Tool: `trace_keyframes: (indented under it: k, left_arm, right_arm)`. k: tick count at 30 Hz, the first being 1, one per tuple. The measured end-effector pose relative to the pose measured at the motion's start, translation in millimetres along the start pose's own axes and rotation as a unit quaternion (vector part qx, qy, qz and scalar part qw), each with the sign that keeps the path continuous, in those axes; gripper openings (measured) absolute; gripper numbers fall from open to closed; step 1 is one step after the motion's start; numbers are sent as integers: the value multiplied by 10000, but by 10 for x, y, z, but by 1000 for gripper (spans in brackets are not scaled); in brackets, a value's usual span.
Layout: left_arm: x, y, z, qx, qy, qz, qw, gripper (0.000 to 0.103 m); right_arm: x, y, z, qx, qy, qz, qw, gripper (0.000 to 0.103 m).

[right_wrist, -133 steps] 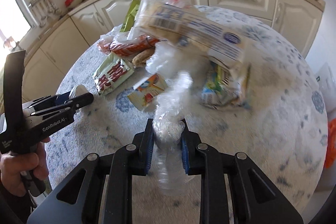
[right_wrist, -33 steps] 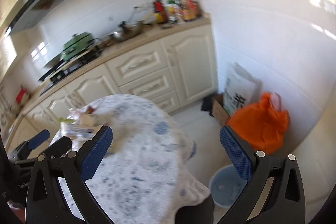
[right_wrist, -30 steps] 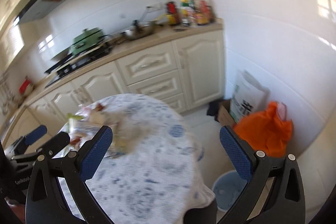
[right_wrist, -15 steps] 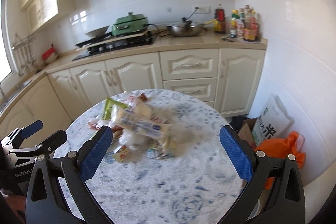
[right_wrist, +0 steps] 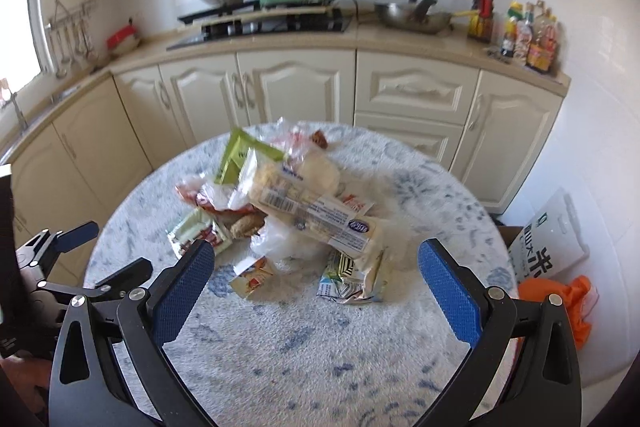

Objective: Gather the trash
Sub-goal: 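Return both open tools to the table pile, then grasp the bread wrapper with the right tool while the left tool grasps the green-white snack bag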

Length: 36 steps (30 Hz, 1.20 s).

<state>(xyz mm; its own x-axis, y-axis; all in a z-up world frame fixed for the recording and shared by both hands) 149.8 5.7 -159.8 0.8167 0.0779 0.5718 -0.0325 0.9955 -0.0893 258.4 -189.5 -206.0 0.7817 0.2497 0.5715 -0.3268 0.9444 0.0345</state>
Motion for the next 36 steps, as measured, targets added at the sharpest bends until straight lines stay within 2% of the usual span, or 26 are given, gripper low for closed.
trace_keyframes:
  k: [6,12,13,14,15,16,17,19,20,22,30,31,36]
  left_arm:
    - [168,-27,-660,142,367,-249,9989,102]
    - [396,-128,-1148,170,626,-517,9966,102]
    - [432,-144,-1212,125,672,-530,9962,102]
    - [467,-156,-1244,56,644,-536,9965,98]
    - [507,-172,-1277,-34,628,-567,9964,91]
    - [543,-198,-1312,-28,625,-634,9960,89]
    - [565,-214,-1333,-29,610,-676,9958,82]
    - [599,-223,-1391,-56,629,-657,9958,77]
    - [614,-224,-1408,-71,624,-652,9959,77]
    - [608,-223,-1415,-101,605,-622,9962,74]
    - [506,-229,-1354,-305,601,-420,9968,70]
    - [498,-222,-1342,-332,608,-391,9968,70]
    - [404,-179,-1249,-396,603,-343,9968,69]
  right_arm:
    - [92,-30,-394,35,317,193,9993,103]
    - [276,17,-794,95,602,726,9955,100]
    - [299,22,-906,126,741,830,9937,97]
    - [309,19,-988,196,848,870,9924,93]
    - [324,2,-1086,339,984,861,9908,83]
    - [333,-20,-1128,443,1018,808,9905,78]
    - [346,-47,-1143,531,1014,730,9907,75]
    - [351,-77,-1122,701,1022,597,9905,58]
    - [343,-80,-1097,730,1010,576,9905,55]
    - [300,-78,-1037,782,984,570,9904,42]
    - [52,-226,-693,1086,747,-50,9913,35]
    - [-2,-244,-634,1124,723,-124,9910,31]
    - [-242,-324,-493,1167,760,-394,9895,31]
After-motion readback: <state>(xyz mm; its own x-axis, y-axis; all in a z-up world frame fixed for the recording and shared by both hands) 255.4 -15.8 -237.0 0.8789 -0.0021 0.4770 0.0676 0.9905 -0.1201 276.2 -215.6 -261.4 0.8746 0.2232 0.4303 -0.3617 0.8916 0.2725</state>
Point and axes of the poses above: each gripper's, at about its wrist camera, not at the fingertips, and z roughly against the way its jaws point, y to its left, x to its top, the point moved 2 cm from there along -z, roughly the way its jaws point, and after that the axes turned 7 degrees about y, right-handed, at the moved point
